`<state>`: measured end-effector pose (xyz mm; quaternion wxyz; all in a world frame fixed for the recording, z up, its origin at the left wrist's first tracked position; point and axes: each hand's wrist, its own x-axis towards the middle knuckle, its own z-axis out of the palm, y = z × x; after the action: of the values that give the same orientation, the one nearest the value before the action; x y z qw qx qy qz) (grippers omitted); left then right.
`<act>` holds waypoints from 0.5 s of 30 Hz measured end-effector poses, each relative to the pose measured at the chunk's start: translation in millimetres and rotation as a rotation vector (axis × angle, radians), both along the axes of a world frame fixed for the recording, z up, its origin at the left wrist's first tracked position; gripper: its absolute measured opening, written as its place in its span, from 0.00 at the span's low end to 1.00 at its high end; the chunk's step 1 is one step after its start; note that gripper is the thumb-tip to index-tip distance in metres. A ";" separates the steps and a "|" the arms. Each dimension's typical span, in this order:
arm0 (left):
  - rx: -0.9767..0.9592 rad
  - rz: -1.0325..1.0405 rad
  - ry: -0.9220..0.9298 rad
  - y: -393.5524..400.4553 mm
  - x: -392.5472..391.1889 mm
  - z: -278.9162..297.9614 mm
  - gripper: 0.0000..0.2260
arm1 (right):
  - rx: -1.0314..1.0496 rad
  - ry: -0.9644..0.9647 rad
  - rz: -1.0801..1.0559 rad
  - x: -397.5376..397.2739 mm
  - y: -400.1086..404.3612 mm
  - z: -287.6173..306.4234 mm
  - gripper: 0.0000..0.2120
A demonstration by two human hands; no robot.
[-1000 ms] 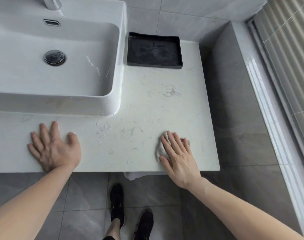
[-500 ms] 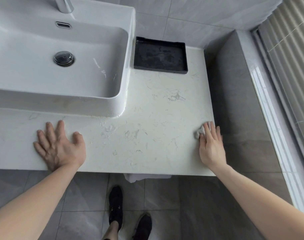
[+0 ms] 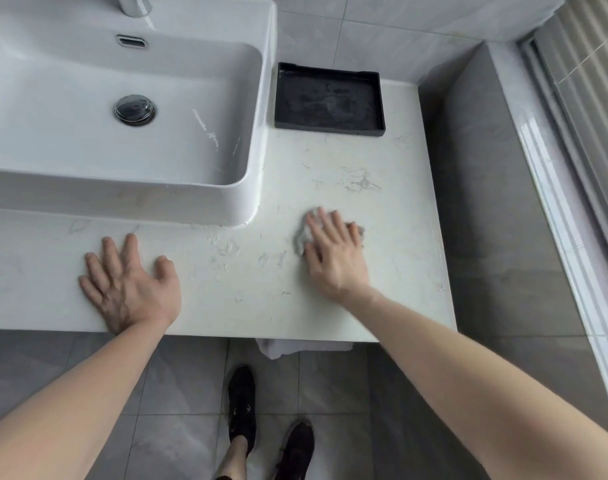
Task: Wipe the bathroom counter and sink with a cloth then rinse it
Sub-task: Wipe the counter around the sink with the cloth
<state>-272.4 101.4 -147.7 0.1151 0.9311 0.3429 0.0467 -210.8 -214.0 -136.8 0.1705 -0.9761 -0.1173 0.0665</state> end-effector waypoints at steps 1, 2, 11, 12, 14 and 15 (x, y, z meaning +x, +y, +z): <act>-0.001 0.000 0.000 -0.2 -0.1 0.2 0.29 | 0.007 0.001 0.102 -18.2 9.5 1.1 0.28; 0.000 -0.001 0.000 -0.2 -0.2 0.2 0.29 | 0.020 0.000 0.199 -36.5 16.9 2.0 0.27; -0.008 0.003 -0.001 0.5 0.5 -0.3 0.29 | 0.351 0.155 0.482 -135.3 5.4 12.7 0.19; -0.008 0.001 0.002 0.8 0.7 -0.7 0.29 | 0.412 0.167 0.416 -128.8 0.7 17.8 0.19; -0.005 0.005 0.005 1.5 1.0 -1.4 0.29 | 0.518 0.159 0.191 -101.5 -5.6 27.7 0.18; -0.004 0.007 0.005 1.7 0.9 -1.6 0.29 | 0.547 0.112 0.074 -81.9 -6.5 32.8 0.17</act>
<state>-271.5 103.1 -149.3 0.1159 0.9298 0.3465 0.0441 -292.7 -220.5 -104.0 0.4313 -0.8837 -0.1567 0.0925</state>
